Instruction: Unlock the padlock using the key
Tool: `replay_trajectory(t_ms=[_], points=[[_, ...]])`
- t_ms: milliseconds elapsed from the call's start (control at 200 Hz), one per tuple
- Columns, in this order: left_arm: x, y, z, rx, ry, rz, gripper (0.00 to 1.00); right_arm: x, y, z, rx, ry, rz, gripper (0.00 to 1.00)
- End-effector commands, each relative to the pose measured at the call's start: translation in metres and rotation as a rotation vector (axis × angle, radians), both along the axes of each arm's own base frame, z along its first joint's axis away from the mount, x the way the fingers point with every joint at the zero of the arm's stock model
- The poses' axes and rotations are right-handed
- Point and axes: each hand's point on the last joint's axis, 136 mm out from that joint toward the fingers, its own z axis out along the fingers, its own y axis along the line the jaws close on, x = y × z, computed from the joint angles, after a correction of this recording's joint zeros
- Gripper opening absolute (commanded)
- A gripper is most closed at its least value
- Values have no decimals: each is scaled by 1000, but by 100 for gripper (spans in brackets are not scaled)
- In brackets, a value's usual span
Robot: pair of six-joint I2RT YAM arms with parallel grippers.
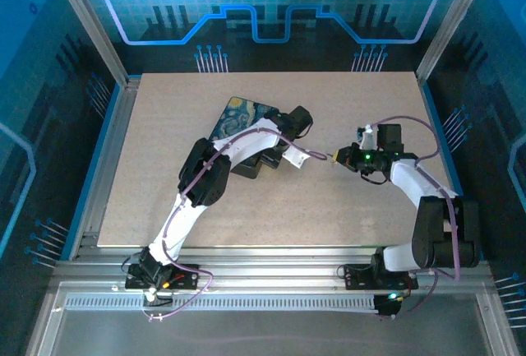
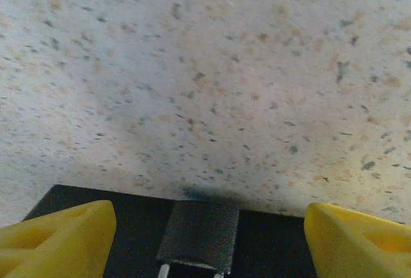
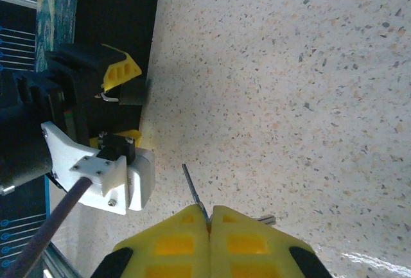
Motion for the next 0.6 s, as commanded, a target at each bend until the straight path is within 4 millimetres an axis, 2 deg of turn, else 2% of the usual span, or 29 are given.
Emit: replay_trajectory(t_ms=[0, 215, 455, 595], points=[[-11, 31, 18, 40, 26, 43, 80, 5, 2, 7, 37, -6, 16, 0], [-18, 64, 20, 45, 57, 118, 81, 5, 3, 6, 46, -10, 12, 0], [-20, 76, 18, 43, 31, 118, 83, 7, 8, 2, 57, -3, 24, 0], [-10, 64, 11, 20, -4, 78, 85, 6, 9, 2, 55, -2, 31, 0]])
